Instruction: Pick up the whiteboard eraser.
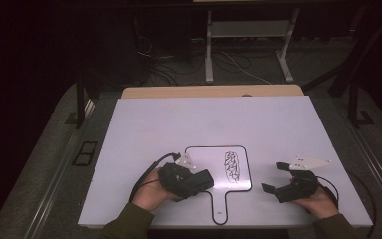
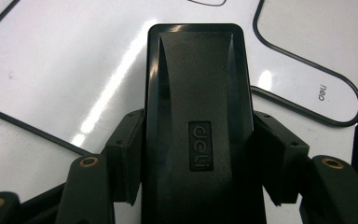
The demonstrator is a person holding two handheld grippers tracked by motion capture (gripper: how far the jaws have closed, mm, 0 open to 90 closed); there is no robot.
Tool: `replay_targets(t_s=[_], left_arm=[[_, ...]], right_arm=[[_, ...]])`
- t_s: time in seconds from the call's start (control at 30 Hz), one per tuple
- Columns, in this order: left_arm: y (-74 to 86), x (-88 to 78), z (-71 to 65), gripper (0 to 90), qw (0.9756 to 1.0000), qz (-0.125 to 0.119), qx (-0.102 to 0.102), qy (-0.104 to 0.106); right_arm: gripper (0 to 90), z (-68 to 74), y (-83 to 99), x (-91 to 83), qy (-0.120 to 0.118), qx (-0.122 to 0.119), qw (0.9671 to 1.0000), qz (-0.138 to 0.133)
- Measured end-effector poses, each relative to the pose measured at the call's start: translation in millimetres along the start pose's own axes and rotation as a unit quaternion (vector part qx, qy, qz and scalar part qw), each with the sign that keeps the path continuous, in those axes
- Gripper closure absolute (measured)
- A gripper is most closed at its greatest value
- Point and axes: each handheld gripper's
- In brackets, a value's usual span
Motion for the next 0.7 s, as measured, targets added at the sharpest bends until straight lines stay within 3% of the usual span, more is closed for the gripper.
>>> replay_targets(t_s=[0.7], left_arm=[[1.6,-11.4,6.5,39.2,0.9992,-0.038,-0.012,-0.006]], right_arm=[[0.2,-0.4,0.6,0.0,0.0,0.002,1.0,-0.003]])
Point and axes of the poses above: each handheld gripper's, and its own axes: x roughly forward along the jaws, y roughly out of its underside, z roughly to its left, and after that the axes turned 9 degrees about z, right-handed
